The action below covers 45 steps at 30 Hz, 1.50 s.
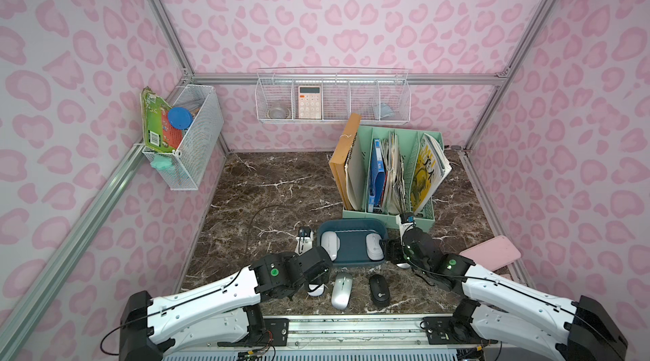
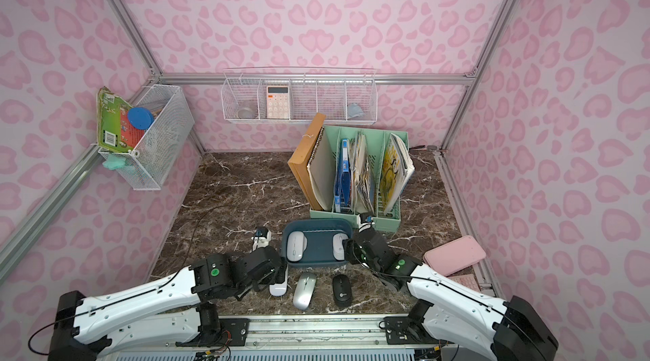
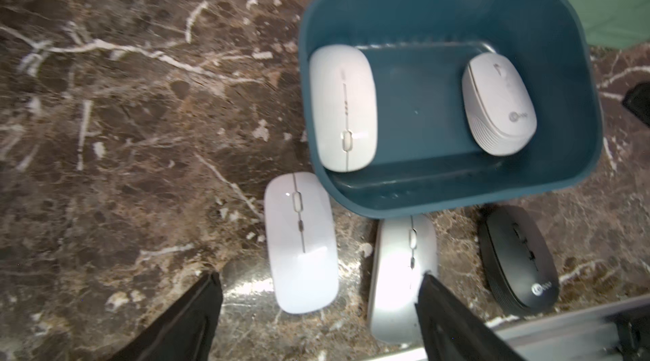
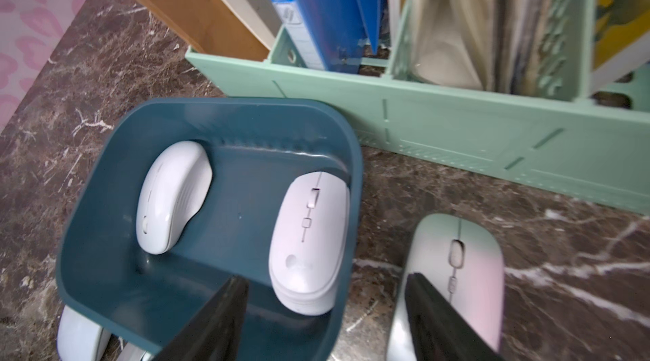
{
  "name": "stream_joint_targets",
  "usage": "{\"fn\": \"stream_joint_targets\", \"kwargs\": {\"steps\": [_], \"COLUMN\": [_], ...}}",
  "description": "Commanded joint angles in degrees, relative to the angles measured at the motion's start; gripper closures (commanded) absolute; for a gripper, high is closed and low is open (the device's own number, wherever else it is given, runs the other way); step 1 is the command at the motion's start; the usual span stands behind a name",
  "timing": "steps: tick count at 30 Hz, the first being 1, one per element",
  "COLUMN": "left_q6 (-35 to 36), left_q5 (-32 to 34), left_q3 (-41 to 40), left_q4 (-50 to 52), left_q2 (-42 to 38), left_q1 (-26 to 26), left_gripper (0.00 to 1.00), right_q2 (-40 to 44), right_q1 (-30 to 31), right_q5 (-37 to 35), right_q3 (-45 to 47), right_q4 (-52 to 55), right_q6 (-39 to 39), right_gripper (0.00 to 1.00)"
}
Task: Take out the mouse from the storage box
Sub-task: Pick up the mouse from the storage box.
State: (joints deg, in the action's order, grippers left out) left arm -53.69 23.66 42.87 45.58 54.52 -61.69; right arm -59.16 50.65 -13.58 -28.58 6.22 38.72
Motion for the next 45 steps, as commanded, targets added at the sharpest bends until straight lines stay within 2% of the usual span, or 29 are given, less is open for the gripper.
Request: {"fn": "stream_joint_targets", "kwargs": {"steps": [1,8,11,17,23,33,45], "left_q6": [4.48,11.39,13.52,14.3,15.87,15.89,14.77], "left_q5": [4.53,4.47,3.34,6.53,5.57,5.52,5.7], "left_q3": [-2.4,-6.77,-8.6,-11.02,-13.57,-15.12,-14.6], "left_q4": [-0.44,-3.25,-6.79,-7.17,-10.33,-11.31,-10.44], "left_q2": [-3.74,-11.81,-13.73,-12.93,-15.68,-18.16,-17.47], "left_q1": [3.33,14.48,15.72,15.72,15.72,15.72,15.72], "left_gripper": [0.09,0.08,0.07,0.06,0.06,0.06,0.06], "right_q2": [-5.49,-22.77,-29.47,-37.96,-42.56,-44.82,-46.68], "right_q1": [2.9,6.35,8.15,8.76,8.68,8.1,8.59], "right_q5": [-2.87,-1.67,-3.41,-7.32,-9.56,-12.16,-9.73], "right_q3": [-4.04,-17.63,-23.85,-32.44,-36.65,-39.09,-40.3], "right_q4": [1.57,8.75,13.72,24.8,30.79,35.76,32.39], "right_q6": [1.31,3.15,4.66,10.07,13.32,15.22,13.38], "right_gripper": [0.25,0.22,0.2,0.19,0.19,0.19,0.22]}}
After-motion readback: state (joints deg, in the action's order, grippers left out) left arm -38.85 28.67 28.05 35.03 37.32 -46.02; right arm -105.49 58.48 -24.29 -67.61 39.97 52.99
